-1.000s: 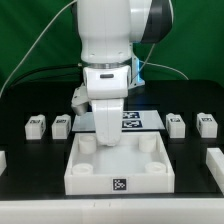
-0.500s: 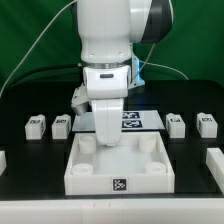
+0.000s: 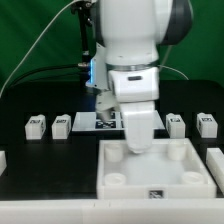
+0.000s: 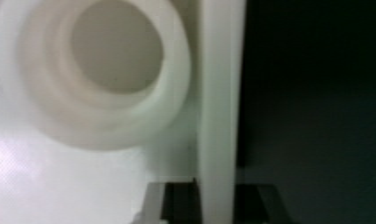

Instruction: Assemble one leg

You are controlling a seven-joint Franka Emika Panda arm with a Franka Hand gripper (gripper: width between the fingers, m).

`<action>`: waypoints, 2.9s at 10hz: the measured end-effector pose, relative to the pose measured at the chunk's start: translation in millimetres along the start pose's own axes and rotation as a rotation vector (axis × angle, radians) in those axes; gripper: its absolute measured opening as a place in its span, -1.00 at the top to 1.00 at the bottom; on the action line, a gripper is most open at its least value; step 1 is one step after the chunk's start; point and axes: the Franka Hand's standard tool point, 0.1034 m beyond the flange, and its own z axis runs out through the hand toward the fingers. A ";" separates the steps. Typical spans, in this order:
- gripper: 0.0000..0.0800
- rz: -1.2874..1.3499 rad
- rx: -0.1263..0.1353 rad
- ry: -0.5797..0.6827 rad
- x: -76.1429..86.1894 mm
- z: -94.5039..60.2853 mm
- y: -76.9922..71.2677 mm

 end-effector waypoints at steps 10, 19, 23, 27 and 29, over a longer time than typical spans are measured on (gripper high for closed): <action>0.06 0.044 -0.015 0.011 11.3 0.7 18.0; -0.62 0.052 -0.016 0.011 10.4 0.0 18.3; -0.62 0.347 -0.031 -0.014 51.0 -59.5 -2.8; -0.62 0.907 -0.023 0.010 111.6 -65.4 -31.9; -0.62 1.134 -0.013 0.020 113.4 -65.1 -32.5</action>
Offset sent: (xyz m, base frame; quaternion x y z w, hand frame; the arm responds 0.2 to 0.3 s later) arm 0.0168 0.0149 -0.0065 0.0002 0.0187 -0.0055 0.9998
